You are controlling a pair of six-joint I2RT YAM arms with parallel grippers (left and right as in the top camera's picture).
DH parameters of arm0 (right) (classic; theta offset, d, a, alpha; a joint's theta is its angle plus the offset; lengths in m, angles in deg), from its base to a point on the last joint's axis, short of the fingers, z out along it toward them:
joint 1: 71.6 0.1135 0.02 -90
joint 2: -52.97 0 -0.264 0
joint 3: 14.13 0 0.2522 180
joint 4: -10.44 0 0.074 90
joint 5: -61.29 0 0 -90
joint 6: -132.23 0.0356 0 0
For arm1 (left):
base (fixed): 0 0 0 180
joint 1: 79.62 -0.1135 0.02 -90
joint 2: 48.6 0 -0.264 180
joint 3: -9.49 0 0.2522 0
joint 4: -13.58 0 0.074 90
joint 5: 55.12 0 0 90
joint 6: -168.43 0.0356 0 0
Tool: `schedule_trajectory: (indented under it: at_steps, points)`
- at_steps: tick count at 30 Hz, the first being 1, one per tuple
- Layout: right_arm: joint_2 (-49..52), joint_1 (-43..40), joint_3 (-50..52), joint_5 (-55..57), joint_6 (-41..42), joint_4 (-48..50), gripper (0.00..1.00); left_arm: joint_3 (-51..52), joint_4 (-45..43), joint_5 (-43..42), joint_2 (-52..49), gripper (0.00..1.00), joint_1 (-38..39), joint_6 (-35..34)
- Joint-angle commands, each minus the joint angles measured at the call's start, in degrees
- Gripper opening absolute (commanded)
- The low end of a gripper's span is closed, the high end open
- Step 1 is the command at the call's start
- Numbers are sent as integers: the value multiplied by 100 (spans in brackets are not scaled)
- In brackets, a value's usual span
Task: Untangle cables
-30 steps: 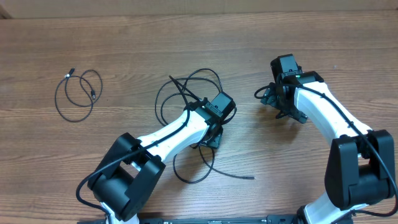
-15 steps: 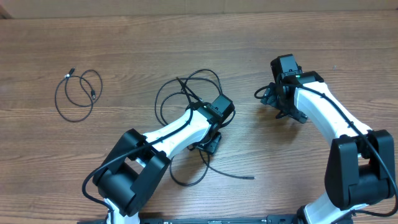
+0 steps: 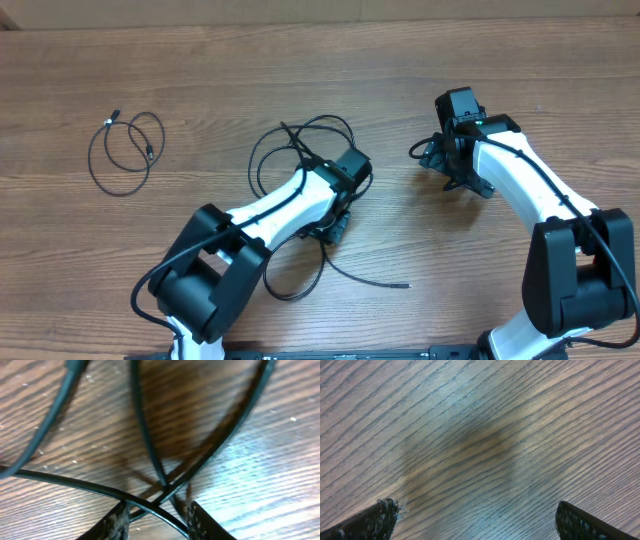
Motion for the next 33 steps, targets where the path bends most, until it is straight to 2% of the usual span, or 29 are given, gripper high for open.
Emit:
schedule_trajectory:
  at_steps: [1, 17, 28, 30, 33]
  points:
    - [-85, 0, -83, 98, -22, 9, 100, -122, 28, -151, -105, 40, -184, 66]
    - [-85, 0, -83, 101, -22, 9, 100, 48, 201, -142, -105, 47, -341, 323]
    - [-85, 0, -83, 98, -22, 9, 100, 476, -356, -144, -105, 36, -341, 319]
    - [-85, 0, -83, 98, -22, 9, 100, 533, -374, -142, -105, 31, -341, 319]
    - [-85, 0, -83, 98, -22, 9, 100, 573, -361, -144, -105, 12, -341, 321]
